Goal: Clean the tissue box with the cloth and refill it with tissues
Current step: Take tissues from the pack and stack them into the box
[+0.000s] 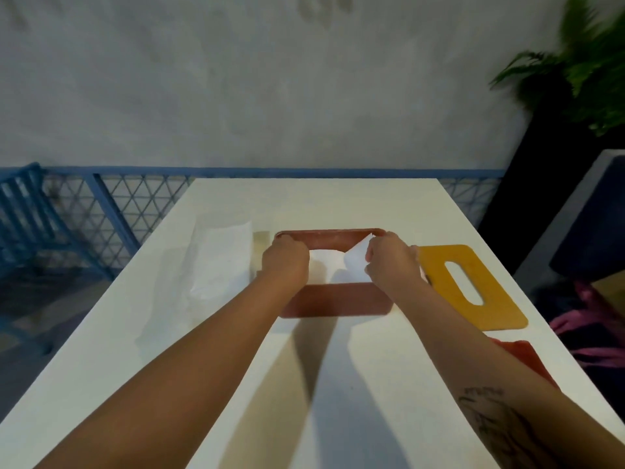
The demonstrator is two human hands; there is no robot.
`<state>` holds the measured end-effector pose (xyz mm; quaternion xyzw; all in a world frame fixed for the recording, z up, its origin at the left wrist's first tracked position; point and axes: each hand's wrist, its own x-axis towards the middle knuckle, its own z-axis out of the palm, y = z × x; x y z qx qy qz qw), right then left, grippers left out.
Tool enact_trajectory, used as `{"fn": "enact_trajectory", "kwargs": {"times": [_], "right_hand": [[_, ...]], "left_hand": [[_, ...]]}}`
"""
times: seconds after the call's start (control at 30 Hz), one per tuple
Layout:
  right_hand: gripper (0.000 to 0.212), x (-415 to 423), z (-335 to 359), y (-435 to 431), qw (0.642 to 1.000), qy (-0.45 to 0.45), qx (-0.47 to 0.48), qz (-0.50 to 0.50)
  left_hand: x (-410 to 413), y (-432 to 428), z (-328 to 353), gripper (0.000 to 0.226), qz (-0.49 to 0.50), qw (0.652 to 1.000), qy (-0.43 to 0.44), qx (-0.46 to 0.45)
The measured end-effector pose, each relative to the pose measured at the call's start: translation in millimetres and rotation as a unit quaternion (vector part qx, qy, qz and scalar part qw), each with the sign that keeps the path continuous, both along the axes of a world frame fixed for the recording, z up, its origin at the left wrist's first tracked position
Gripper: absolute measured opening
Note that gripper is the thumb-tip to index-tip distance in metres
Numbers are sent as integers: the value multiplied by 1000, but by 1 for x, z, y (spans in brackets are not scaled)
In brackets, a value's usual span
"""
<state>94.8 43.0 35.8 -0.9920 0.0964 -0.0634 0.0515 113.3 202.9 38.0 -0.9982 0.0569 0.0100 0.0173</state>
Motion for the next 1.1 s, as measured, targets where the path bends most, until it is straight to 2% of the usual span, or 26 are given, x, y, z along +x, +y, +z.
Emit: {"fn": "enact_trajectory", "kwargs": {"times": [0.13,0.23,0.3,0.37,0.43,0.5,0.73,0.9,1.0,1.1], "right_hand": [[30,0,6,3,996,-63,-56,30],[37,5,4,9,996,-23,-1,83],[47,10,-1,10,992,42,86,86],[62,15,-5,9,981,102,143,84],[64,19,-6,7,977,136,138,87],[57,23,-7,6,977,160,112,92],[53,30,-10,6,971,203,90,90],[39,23,-7,8,982,129,129,56],[30,4,-1,7,988,-7,136,72],[24,-21,3,-4,980,-139,126,64]], "left_hand": [[3,-5,2,38,-52,994,-44,85],[5,-6,0,32,-89,991,-94,45],[7,-6,-3,34,-89,995,-47,-10],[10,-4,-6,44,-64,994,45,-71],[11,-1,-9,53,-39,991,81,-97],[11,-1,-12,56,-29,992,78,-93],[13,-5,-11,44,-16,993,76,-86],[6,-4,-7,35,-24,992,-4,-124],[1,-1,-9,32,-42,985,-67,-156],[-2,1,-10,31,-82,974,-120,-171]]}}
